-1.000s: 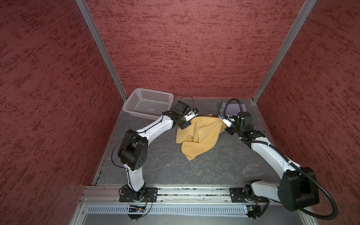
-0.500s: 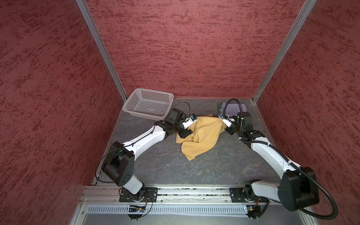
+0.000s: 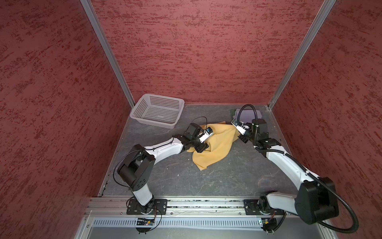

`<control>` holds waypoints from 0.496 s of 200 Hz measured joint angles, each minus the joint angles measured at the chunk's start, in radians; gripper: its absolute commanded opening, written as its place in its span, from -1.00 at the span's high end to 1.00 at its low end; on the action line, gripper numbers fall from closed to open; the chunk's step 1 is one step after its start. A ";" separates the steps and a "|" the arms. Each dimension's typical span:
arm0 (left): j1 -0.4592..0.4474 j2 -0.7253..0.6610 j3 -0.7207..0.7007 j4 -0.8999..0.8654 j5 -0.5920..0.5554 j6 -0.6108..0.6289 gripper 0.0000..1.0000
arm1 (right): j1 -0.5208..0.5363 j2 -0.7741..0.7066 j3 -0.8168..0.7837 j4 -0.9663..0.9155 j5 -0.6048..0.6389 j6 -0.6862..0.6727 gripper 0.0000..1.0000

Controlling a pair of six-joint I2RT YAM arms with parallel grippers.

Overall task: Fold and stack skirts
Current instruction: Flatten out the skirt at the center of the table.

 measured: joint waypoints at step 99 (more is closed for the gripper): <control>-0.025 0.063 0.039 0.026 -0.047 -0.036 1.00 | 0.000 -0.001 0.000 0.029 -0.014 0.024 1.00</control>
